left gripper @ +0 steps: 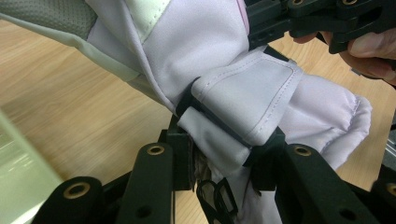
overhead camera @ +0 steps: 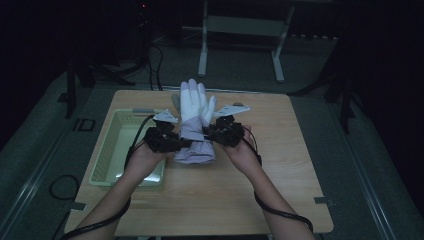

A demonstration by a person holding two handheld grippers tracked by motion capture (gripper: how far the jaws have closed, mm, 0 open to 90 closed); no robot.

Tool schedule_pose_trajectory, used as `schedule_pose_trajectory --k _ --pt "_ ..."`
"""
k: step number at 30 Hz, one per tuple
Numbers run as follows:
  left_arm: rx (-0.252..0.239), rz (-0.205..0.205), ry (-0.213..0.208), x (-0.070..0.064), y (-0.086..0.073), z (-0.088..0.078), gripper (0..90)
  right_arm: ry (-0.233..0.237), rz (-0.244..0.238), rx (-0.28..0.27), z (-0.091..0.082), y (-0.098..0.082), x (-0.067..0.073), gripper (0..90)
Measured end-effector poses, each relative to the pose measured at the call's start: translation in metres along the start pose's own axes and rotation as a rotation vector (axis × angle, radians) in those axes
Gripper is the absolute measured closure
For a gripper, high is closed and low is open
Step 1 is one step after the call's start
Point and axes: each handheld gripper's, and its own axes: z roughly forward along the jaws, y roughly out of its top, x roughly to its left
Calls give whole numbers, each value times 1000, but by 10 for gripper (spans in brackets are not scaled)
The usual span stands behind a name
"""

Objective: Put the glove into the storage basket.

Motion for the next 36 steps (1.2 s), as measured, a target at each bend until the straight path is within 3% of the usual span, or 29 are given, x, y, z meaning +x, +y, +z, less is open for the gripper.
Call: schedule_pose_trajectory --k 24,28,32,36 --pt "35 -2 57 64 -51 -90 680 95 -36 17 72 49 83 809" --pt "46 -1 55 81 -67 -106 680 112 -37 26 96 56 106 809" --pt "53 -20 51 94 -82 -110 680 114 -33 40 108 56 116 809" --pt "73 -58 37 103 -101 -94 680 105 -16 93 128 45 120 810"
